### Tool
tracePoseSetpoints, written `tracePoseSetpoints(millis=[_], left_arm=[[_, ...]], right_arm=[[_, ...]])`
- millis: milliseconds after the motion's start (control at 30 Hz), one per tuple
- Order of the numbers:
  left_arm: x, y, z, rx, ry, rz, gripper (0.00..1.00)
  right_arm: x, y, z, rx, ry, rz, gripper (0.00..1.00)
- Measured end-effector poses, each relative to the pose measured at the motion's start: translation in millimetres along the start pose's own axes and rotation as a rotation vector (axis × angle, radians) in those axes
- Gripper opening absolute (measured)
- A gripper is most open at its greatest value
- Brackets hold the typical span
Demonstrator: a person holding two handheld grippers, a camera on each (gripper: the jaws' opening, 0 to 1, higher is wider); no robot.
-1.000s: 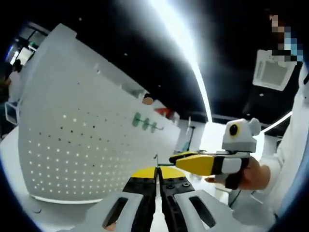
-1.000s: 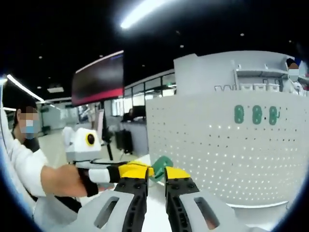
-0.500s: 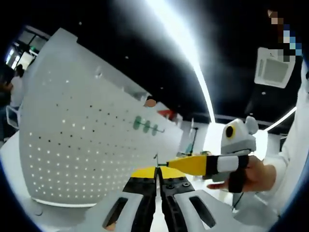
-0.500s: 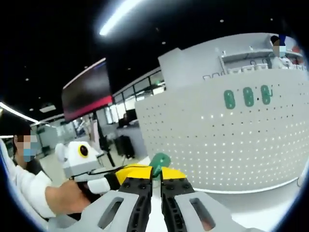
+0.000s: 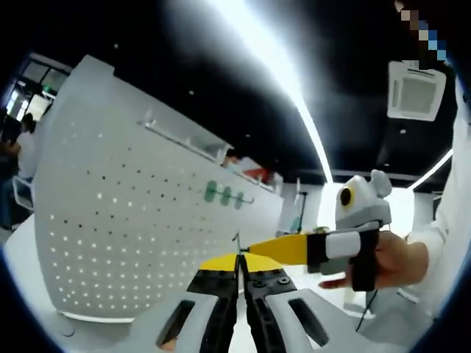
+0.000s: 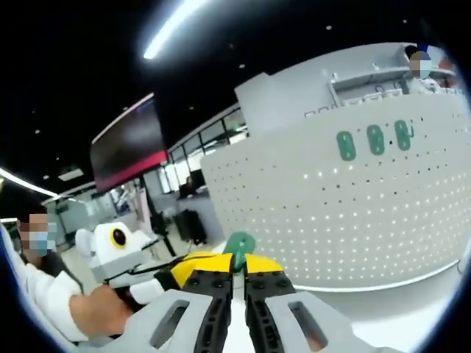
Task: Insert the hook assembly into the mounting plate slot until the hook locks in place.
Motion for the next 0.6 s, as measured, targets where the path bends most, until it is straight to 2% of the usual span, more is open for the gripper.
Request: tracePoseSetpoints(millis=[200,400,600], left_arm=[[1.9,-0.8,-2.1,0.029,0.011,0.005,0.01],[5.7,-0.4,-4.1,0.082,0.015,0.043,0.02],[9.8,-2.5,-8.3,0.094,0.032,0.078,0.05]], right_arm=[[-1.0,-0.9,-0.7,0.006,-0.012,-0.008,0.01],[-3.3,-1.6,-2.8,-0.045,-0.007,-0.032,0.01],[-5.0,-3.9,-9.5,-0.092,0.018,-0.054,0.00]])
Point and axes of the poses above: the point that each gripper's makers call its tool centre point, and the gripper's own axes: x roughly forward along the fingers, z roughly to its left, y roughly out of its underside, the point moved 4 cm from there along -x, roughly backward along the fingers, and after that the axes turned 10 degrees about y, right-handed, at the moved point
